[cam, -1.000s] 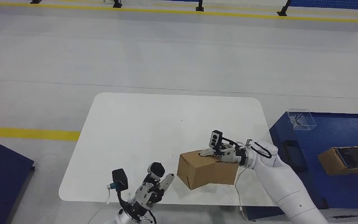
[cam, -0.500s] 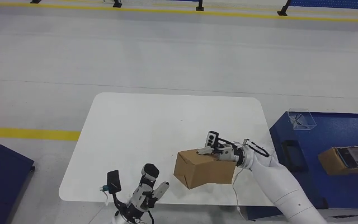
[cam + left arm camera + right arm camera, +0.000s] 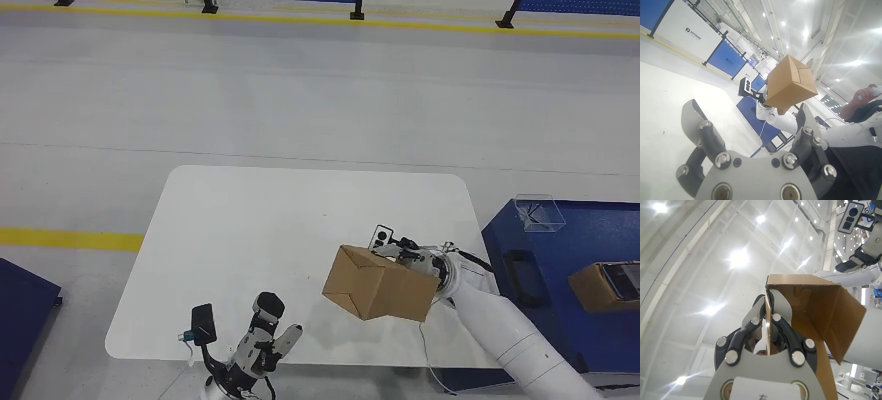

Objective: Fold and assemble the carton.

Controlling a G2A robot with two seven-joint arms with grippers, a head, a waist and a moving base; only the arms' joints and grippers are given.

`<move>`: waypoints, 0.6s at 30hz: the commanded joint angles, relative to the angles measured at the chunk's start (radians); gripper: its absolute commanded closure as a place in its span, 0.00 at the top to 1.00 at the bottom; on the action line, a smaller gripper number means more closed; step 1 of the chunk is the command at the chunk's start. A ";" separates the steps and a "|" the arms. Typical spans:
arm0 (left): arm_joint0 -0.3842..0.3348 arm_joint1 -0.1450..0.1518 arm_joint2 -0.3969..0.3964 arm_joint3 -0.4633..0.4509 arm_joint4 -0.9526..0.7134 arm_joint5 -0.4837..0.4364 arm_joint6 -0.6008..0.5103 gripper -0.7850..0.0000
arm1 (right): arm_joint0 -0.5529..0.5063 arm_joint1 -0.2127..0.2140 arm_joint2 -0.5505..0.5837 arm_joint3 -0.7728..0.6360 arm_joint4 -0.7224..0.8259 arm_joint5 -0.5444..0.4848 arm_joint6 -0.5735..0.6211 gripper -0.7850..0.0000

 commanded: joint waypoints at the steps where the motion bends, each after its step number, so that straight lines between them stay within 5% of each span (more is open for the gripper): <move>1: 0.000 0.000 0.000 0.000 0.000 0.000 0.000 1.00 | 0.036 0.006 -0.001 0.022 -0.019 0.097 -0.096 0.00; 8: 0.000 0.000 0.000 0.000 0.000 0.000 0.000 1.00 | 0.109 0.044 0.110 0.008 -0.004 0.544 -0.706 0.00; 11: 0.000 0.000 0.000 0.000 0.000 0.000 0.000 1.00 | 0.080 0.065 0.086 -0.033 0.224 0.544 -1.013 0.00; 18: 0.000 0.000 0.000 0.000 0.000 0.000 0.000 1.00 | 0.080 0.065 0.086 -0.033 0.224 0.544 -1.013 0.00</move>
